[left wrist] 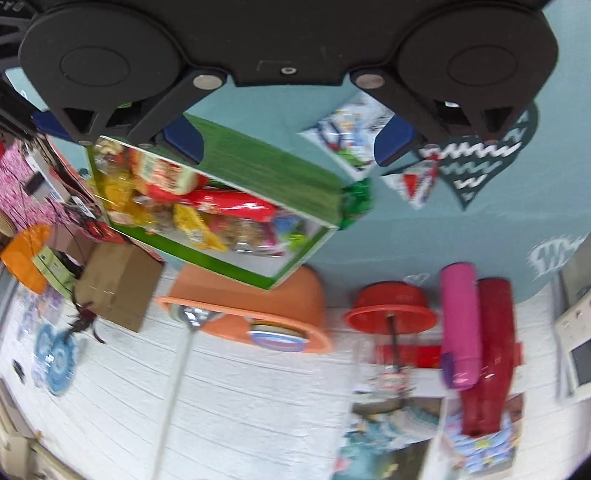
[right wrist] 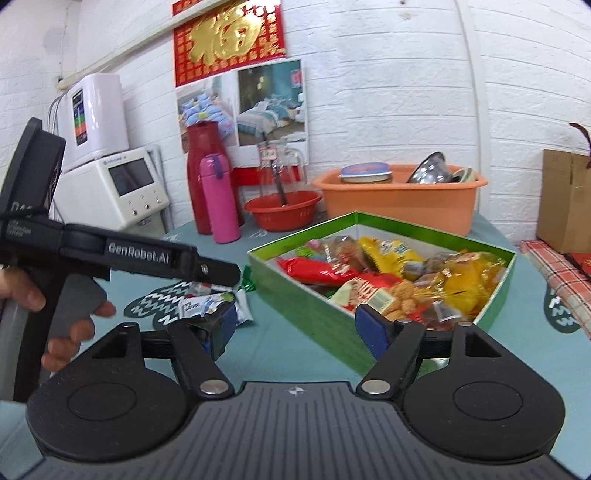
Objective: Organize snacks
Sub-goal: 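Grasp the white 'I'm' chip bag with the left gripper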
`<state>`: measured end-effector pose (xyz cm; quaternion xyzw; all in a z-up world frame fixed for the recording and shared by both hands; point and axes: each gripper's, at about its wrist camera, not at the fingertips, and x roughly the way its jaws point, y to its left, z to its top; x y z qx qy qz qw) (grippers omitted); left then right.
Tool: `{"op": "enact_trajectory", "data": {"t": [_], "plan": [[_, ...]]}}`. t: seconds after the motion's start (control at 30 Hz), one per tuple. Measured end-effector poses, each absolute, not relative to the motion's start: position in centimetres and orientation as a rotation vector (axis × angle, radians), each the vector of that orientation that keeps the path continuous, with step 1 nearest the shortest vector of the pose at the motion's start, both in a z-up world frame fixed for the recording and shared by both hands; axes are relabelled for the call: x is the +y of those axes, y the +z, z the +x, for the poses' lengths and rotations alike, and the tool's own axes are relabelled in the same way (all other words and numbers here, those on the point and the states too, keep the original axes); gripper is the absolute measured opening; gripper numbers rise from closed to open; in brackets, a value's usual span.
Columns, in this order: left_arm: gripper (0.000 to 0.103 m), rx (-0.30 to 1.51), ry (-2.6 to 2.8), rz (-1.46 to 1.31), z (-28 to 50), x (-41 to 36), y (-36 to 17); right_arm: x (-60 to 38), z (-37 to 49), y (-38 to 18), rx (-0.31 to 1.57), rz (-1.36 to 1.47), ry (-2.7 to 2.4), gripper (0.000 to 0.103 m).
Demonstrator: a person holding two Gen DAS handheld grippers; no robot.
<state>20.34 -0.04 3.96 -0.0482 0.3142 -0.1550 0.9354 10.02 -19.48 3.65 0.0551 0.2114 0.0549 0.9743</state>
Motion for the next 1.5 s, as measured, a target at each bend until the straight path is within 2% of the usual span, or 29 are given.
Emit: {"op": "enact_trajectory", "data": {"t": [0.2, 0.53, 0.57, 0.6, 0.73, 0.83, 0.9, 0.93, 0.97, 1.0, 1.03, 1.17, 1.43, 1.47, 1.5], "plan": [[0.103, 0.707, -0.241, -0.198, 22.6, 4.3, 1.9, -18.1, 11.1, 2.5, 0.472, 0.109, 0.154, 0.103], [0.103, 0.757, -0.27, -0.22, 25.6, 4.6, -1.0, -17.5, 12.5, 0.5, 0.54, 0.121, 0.18, 0.103], [0.1, 0.766, -0.278, -0.205, 25.7, 4.4, -1.4, -17.5, 12.6, 0.3, 0.546, 0.124, 0.181, 0.103], [0.078, 0.782, -0.302, -0.199, 25.8, 4.2, -1.7, -17.5, 12.7, 0.2, 0.551, 0.125, 0.182, 0.103], [0.074, 0.836, -0.39, -0.293, 24.7, 4.1, -2.2, -17.4, 12.9, -0.4, 0.567, 0.127, 0.198, 0.103], [0.07, 0.851, -0.496, -0.241, 22.2, 2.6, -2.3, -17.1, 13.1, -0.8, 0.584, 0.127, 0.217, 0.103], [0.072, 0.872, -0.566, -0.218, 20.6, 1.8, -2.3, -17.0, 13.0, -1.1, 0.592, 0.121, 0.23, 0.103], [0.085, 0.87, -0.548, -0.216, 20.0, 1.9, -2.2, -16.9, 13.0, -1.2, 0.598, 0.116, 0.235, 0.103], [0.091, 0.867, -0.533, -0.217, 19.6, 2.1, -2.2, -16.8, 13.0, -1.4, 0.611, 0.108, 0.242, 0.103], [0.101, 0.858, -0.529, -0.235, 19.2, 2.6, -2.2, -16.8, 12.8, -1.5, 0.612, 0.103, 0.247, 0.103], [0.103, 0.859, -0.52, -0.272, 19.2, 3.2, -2.3, -16.8, 12.7, -1.5, 0.61, 0.097, 0.25, 0.103], [0.101, 0.882, -0.494, -0.39, 19.7, 4.6, -2.5, -16.7, 12.9, -1.5, 0.615, 0.073, 0.258, 0.103], [0.101, 0.856, -0.508, -0.395, 20.0, 2.9, -1.9, -16.4, 14.0, -1.6, 0.594, -0.049, 0.301, 0.103], [0.1, 0.851, -0.505, -0.388, 20.1, 2.7, -2.0, -16.4, 14.3, -1.7, 0.593, -0.056, 0.31, 0.103], [0.094, 0.849, -0.503, -0.385, 20.2, 2.5, -2.0, -16.5, 14.6, -1.7, 0.595, -0.054, 0.319, 0.103]]}}
